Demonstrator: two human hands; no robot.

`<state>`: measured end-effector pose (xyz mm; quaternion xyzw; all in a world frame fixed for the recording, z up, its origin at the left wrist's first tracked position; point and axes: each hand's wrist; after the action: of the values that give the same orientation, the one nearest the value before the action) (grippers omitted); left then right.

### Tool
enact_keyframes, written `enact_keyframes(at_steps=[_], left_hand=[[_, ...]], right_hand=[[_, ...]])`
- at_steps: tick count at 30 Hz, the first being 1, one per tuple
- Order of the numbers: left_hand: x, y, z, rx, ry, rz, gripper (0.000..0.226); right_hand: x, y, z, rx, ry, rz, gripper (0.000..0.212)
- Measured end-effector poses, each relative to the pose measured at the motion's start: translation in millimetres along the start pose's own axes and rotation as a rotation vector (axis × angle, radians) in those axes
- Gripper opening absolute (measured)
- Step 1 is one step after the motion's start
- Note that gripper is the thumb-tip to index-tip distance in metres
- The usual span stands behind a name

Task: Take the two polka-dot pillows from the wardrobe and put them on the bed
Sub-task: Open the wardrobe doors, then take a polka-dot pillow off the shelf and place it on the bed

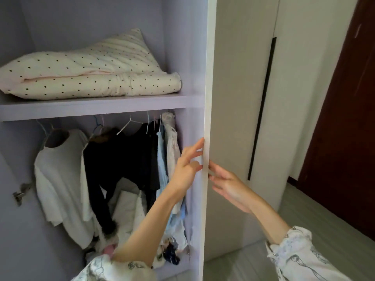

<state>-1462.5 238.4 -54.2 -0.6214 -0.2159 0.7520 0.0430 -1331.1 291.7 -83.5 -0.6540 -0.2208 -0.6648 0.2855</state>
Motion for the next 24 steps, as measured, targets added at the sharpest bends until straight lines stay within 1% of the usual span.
enact_keyframes(at_steps=[4,6,8,10,14,17,20,24], left_hand=[[1.1,-10.4,-37.1,0.162,0.006,0.028,0.071],[1.7,-16.0,-50.7,0.239,-0.005,0.041,0.072],[2.0,-22.0,-62.7,0.29,-0.061,0.042,0.071],[4.6,-27.6,-71.2,0.319,-0.127,0.039,0.07],[13.3,-38.8,-73.0,0.338,-0.217,0.027,0.06],[17.5,-44.6,-57.4,0.319,-0.31,0.016,0.051],[21.7,-51.6,-24.1,0.286,-0.414,-0.007,0.044],[26.2,-64.2,42.2,0.204,-0.545,-0.026,0.039]], right_hand=[[8.1,19.8,35.9,-0.064,0.053,0.028,0.057],[13.6,24.5,50.3,-0.11,0.033,-0.001,0.058],[18.6,29.9,61.5,-0.15,0.033,-0.031,0.058],[21.3,36.5,70.9,-0.19,0.041,-0.044,0.053],[22.9,41.1,80.3,-0.235,0.106,-0.064,0.043],[28.2,30.4,72.5,-0.265,0.164,-0.081,0.035],[32.5,5.9,54.6,-0.281,0.214,-0.079,0.035],[37.9,-45.8,14.0,-0.239,0.231,-0.04,0.033]])
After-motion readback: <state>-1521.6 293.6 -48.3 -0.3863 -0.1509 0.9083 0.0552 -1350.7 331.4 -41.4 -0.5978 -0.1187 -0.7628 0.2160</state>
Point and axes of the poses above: each hand's wrist, its own y-axis away from the middle knuckle, its own z-axis out of the back of the hand, x = y × z, and after that the axes turned 5 degrees about -y, right-handed
